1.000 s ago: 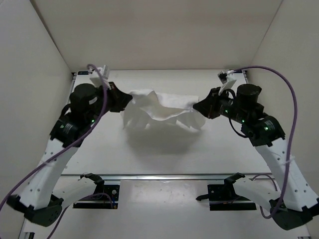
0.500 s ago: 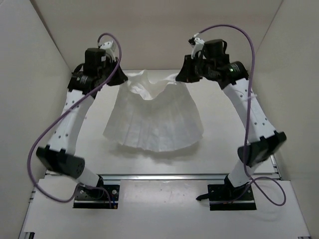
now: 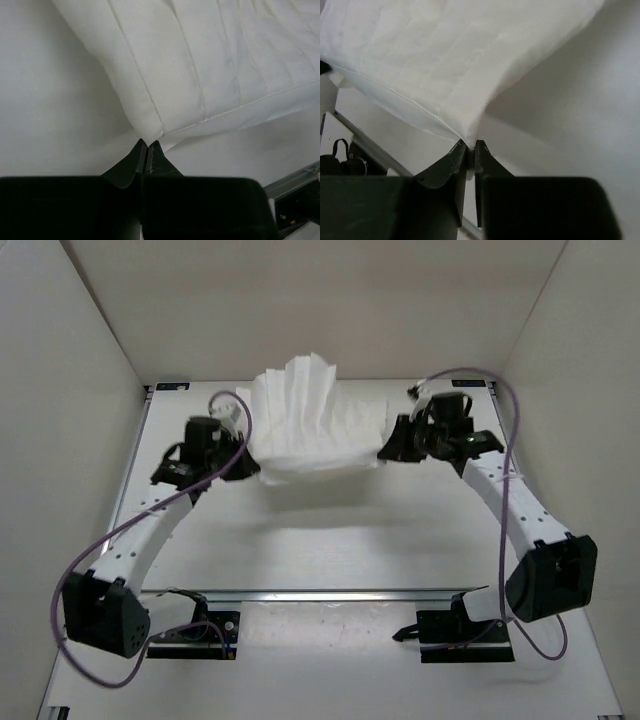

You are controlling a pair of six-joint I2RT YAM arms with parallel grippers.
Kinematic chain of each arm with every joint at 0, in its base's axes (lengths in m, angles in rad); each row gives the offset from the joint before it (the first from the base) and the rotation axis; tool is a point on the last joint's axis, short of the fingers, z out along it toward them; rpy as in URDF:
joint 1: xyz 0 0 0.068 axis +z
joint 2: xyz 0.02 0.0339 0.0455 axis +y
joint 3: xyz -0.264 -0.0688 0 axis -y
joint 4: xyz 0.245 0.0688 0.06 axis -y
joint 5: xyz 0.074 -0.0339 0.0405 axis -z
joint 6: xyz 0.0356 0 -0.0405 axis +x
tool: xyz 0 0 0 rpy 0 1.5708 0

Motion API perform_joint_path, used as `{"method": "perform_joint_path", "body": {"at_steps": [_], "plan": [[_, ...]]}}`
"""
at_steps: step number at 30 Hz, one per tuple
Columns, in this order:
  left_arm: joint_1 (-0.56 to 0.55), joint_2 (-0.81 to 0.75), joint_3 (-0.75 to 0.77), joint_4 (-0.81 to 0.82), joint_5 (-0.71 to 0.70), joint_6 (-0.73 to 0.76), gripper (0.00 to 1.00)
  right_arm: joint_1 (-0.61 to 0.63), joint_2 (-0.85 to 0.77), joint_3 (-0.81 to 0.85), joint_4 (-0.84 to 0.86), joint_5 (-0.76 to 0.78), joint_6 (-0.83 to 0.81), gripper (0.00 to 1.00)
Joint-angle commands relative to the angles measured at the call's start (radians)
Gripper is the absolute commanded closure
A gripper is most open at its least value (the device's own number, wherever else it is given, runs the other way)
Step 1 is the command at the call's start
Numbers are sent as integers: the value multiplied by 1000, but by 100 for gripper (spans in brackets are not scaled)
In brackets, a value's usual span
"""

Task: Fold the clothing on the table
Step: Flatten the skirt out, then fold the skirt

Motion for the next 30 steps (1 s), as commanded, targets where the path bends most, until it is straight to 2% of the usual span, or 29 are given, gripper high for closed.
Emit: {"method": "perform_joint_path", "body": {"at_steps": [1, 2, 5, 6, 11, 17, 26, 29, 30], "plan": [[19, 34, -346, 131, 6, -61, 91, -12, 29, -255, 108, 30, 60, 88], [18, 37, -381, 151, 24, -67, 59, -6, 29, -318, 107, 60, 74, 73], [-28, 48, -485, 145, -2, -61, 38, 40, -5, -455, 137, 128, 94, 54], [-39, 35, -493, 148, -19, -61, 35, 60, -37, -487, 160, 159, 97, 50], [-64, -34, -582, 178, -20, -93, 31, 86, -91, -574, 226, 202, 123, 46], [-88, -6, -649, 295, -48, -174, 33, 76, 9, -598, 311, 245, 124, 46], [-165, 87, -639, 416, -112, -271, 35, 118, 131, -583, 372, 324, 131, 48], [-182, 106, -628, 428, -134, -285, 38, 126, 165, -583, 380, 337, 132, 49], [-177, 115, -631, 432, -140, -282, 46, 123, 168, -583, 388, 334, 134, 53]]}}
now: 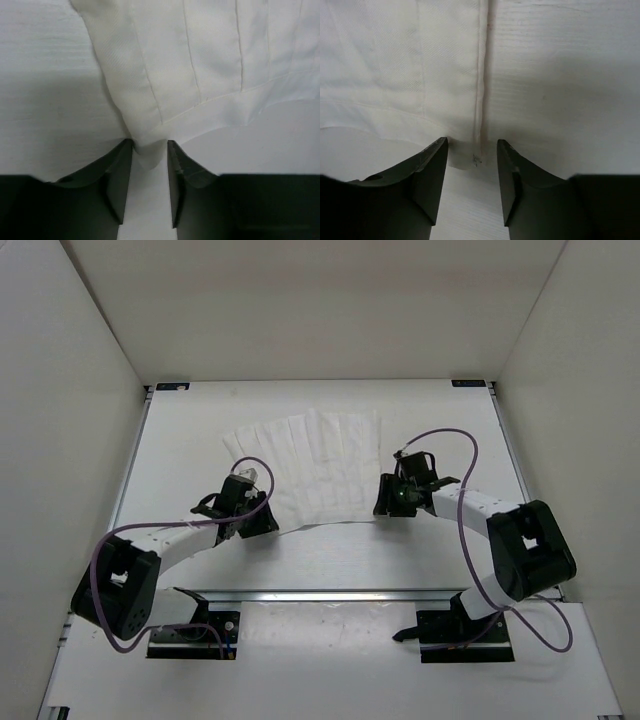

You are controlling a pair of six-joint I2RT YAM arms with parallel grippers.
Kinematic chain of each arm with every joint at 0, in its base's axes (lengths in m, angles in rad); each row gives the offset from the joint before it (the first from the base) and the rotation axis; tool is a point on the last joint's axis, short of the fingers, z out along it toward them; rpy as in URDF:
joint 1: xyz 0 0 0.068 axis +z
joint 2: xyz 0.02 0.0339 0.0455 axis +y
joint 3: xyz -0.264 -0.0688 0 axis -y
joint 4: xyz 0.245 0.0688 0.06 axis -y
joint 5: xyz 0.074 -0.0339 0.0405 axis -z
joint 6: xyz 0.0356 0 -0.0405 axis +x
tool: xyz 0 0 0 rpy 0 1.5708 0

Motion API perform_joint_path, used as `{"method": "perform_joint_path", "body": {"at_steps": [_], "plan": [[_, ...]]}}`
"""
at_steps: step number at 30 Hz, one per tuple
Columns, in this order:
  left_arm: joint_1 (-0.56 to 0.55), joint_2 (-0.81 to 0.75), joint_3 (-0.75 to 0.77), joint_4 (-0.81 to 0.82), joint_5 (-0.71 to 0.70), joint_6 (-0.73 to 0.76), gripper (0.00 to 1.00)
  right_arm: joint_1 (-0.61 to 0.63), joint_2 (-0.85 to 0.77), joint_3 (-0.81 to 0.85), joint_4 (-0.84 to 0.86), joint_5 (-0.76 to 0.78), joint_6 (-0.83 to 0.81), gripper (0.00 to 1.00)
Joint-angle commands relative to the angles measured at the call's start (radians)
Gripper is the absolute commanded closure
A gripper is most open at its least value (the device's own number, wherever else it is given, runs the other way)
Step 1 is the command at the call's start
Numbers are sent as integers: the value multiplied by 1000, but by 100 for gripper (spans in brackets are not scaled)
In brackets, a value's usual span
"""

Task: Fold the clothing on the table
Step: Fold the skirt

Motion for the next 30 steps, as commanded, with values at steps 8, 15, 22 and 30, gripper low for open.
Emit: {"method": "perform_joint_path", "body": {"at_steps": [8, 15, 22, 30], "plan": [[21, -22, 38, -5, -50, 39, 100, 25, -26, 38, -59, 56, 15, 100], [9, -203, 114, -256, -53, 95, 100, 60, -279, 93, -339, 43, 23, 100], [-25, -436, 97, -494, 33, 122, 100, 94, -488, 79, -571, 5, 35, 100], [-51, -677, 100, -664, 105, 47, 100, 207, -740, -48, -732, -101, 133, 100]]}}
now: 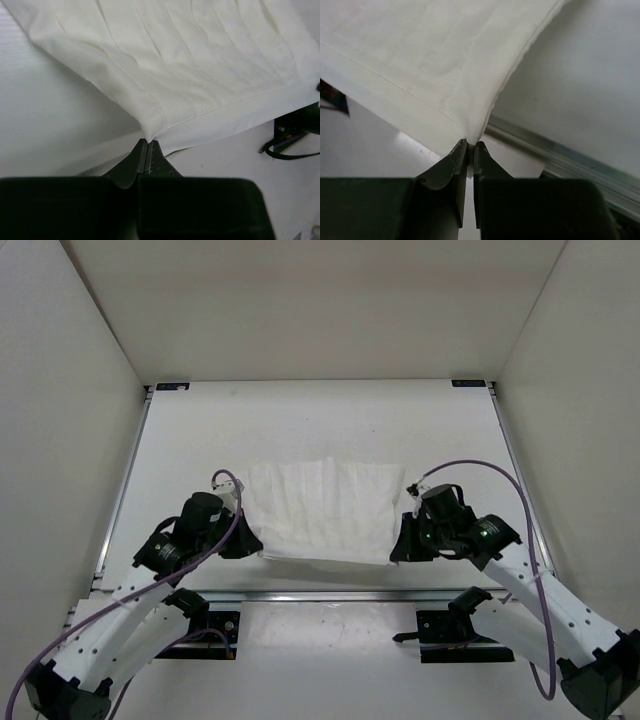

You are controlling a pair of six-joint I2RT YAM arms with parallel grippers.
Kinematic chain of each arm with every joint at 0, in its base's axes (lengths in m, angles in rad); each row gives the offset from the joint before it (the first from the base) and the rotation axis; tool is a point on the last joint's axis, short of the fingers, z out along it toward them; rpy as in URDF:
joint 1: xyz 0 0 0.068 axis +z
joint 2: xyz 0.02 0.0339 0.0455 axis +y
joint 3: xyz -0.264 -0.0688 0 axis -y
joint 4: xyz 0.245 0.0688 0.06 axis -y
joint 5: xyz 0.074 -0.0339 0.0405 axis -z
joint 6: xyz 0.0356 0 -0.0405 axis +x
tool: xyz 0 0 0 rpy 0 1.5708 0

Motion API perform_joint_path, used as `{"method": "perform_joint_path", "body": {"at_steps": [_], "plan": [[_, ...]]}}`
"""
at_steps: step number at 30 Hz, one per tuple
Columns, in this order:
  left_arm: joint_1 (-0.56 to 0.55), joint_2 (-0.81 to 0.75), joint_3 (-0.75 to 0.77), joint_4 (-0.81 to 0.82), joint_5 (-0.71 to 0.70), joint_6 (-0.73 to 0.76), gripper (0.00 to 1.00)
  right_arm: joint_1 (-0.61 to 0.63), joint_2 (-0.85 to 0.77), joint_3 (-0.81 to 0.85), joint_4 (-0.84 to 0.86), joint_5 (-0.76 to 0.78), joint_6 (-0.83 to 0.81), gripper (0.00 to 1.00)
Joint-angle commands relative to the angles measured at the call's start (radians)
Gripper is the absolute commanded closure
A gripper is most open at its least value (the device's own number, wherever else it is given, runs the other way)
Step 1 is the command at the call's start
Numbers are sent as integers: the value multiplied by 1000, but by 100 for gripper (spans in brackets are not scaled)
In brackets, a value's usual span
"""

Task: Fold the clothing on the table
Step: Fold the skirt

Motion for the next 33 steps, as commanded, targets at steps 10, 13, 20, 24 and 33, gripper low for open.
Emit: {"method": "perform_joint_path", "body": {"at_steps": [10, 13, 20, 24, 33], "plan": [[234, 50, 125, 71, 83, -8, 100, -347, -11, 133, 21, -339, -106, 100], [318, 145, 109, 229, 85, -52, 100, -416, 132, 147, 241, -377, -72, 100], [430, 591, 243, 467, 60, -62, 97, -412, 688, 438, 549, -302, -14, 94], [476, 713, 323, 606, 108, -94, 43, -433, 849, 578, 641, -263, -37, 49], [440, 618, 172, 569, 44, -59, 25, -456, 700, 275, 675, -174, -37, 39]]}}
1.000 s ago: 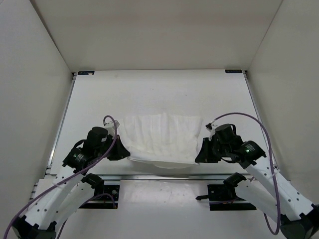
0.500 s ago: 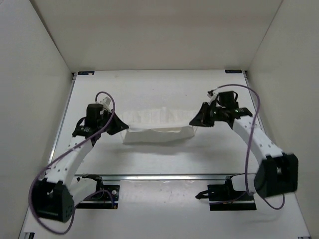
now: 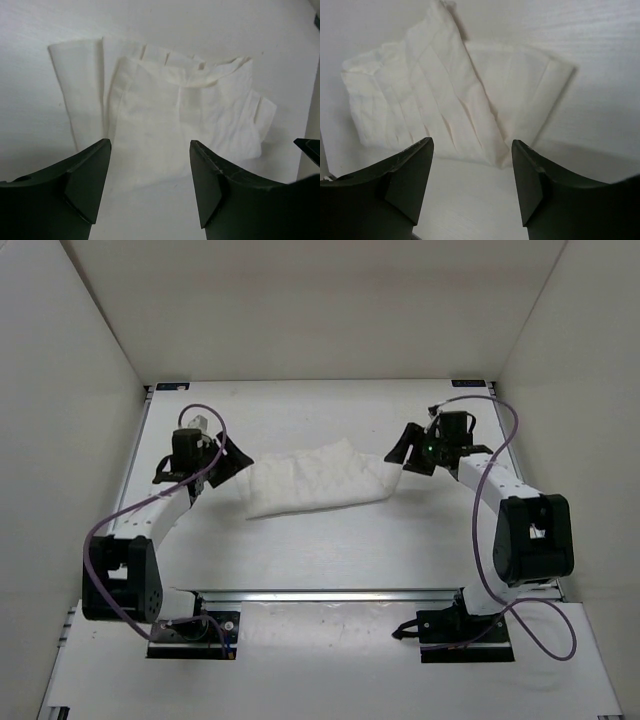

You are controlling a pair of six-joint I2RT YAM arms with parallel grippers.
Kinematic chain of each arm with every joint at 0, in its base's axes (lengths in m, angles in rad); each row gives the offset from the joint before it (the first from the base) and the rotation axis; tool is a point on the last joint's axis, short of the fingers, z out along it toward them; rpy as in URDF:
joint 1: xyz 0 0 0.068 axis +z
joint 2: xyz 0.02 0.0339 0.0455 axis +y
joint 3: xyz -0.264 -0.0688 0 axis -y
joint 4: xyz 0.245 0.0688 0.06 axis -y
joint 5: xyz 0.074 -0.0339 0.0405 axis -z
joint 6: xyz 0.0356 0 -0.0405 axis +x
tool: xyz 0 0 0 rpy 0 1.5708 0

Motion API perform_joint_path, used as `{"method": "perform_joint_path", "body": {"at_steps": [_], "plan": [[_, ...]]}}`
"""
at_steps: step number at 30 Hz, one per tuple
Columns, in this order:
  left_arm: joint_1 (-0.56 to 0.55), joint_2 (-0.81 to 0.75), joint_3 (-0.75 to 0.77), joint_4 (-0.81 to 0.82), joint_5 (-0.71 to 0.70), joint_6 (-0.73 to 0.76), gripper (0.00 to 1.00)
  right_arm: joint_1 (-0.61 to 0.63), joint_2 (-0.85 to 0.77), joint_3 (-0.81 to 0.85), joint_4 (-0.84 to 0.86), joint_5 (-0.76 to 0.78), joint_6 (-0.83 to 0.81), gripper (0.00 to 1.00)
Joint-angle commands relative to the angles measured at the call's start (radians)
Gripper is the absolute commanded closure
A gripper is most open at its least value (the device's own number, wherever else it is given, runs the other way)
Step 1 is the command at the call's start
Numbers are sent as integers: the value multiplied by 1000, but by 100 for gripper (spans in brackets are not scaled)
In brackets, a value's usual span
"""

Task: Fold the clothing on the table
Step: Fold the skirt

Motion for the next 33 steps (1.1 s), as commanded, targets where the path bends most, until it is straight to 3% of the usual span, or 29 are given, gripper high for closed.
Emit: {"method": "perform_joint_path", "body": {"at_steps": [1, 6, 16, 19, 21, 22, 23, 24, 25, 26, 27, 33], "plan": [[-33, -105, -108, -27, -53, 29, 25, -6, -65, -134, 79, 7, 5, 38], [-82, -181, -231, -47, -126, 48, 23, -5, -13, -206, 97, -36, 33, 35], [-121, -93, -317, -47, -191, 77, 23, 105, 197, -88, 134, -70, 85, 37], [-134, -43, -305, -13, -183, 57, 22, 125, 189, -90, 144, -55, 91, 53], [-148, -9, -285, 26, -169, 46, 24, 109, 188, -98, 145, -65, 92, 80], [-160, 18, -281, 37, -160, 34, 25, 99, 186, -104, 147, -68, 100, 87], [-169, 46, -267, 62, -154, 25, 39, 89, 179, -111, 148, -67, 89, 99], [-183, 77, -249, 76, -137, 25, 62, 81, 166, -113, 131, -59, 83, 100], [-186, 94, -235, 86, -125, 22, 75, 70, 154, -110, 112, -53, 71, 100], [-208, 126, -218, 94, -116, 16, 94, 58, 145, -110, 89, -47, 62, 100], [-235, 147, -199, 108, -101, 13, 100, 37, 128, -108, 60, -36, 39, 100], [-369, 232, -150, 203, -64, -55, 100, -63, -5, 54, -279, 100, -116, 100]]}}
